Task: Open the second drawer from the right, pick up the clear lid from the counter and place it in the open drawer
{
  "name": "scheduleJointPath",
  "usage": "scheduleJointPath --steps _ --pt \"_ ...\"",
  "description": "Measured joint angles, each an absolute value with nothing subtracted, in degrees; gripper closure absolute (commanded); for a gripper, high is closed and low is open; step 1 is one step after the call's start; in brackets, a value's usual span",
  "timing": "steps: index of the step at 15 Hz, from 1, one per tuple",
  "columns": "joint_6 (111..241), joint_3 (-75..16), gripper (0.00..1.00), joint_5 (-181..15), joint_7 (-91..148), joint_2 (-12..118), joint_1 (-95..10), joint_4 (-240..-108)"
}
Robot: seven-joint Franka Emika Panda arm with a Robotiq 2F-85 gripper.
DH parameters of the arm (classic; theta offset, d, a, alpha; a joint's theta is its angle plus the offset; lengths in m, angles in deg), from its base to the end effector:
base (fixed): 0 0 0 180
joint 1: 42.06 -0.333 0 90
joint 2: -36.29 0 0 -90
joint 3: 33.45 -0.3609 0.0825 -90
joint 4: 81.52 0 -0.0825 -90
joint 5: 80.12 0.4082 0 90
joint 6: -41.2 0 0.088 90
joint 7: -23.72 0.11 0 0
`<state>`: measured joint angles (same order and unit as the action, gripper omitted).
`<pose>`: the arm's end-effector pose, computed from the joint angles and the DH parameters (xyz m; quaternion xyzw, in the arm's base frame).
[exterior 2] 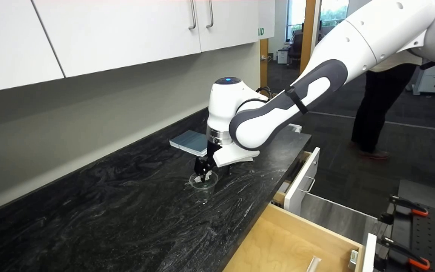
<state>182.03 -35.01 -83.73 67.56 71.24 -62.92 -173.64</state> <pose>0.7052 0.2871 0.3155 -0.9786 0.1663 -0.1088 0.0528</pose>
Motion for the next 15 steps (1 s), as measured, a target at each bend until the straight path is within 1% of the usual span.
scheduleJointPath --steps 1,2,7,8,9,12,13,15 --pt "182.0 -34.8 0.34 -83.8 68.0 71.6 -63.0 -173.6" --pt "182.1 -34.7 0.43 -83.8 68.2 71.9 -63.0 -173.6" --pt "182.1 -34.7 0.81 -83.8 68.2 72.6 -63.5 -173.3" --pt "182.1 -34.7 0.90 -83.8 68.2 72.6 -63.7 -173.2" --pt "182.1 -34.7 0.94 -83.8 68.2 72.7 -63.8 -173.1" --pt "182.1 -34.7 0.99 -83.8 68.2 72.7 -64.3 -172.7" --pt "182.1 -34.7 0.96 -83.8 68.3 72.7 -64.4 -172.4" --pt "182.1 -34.7 0.95 -83.8 68.3 72.7 -64.7 -172.1"
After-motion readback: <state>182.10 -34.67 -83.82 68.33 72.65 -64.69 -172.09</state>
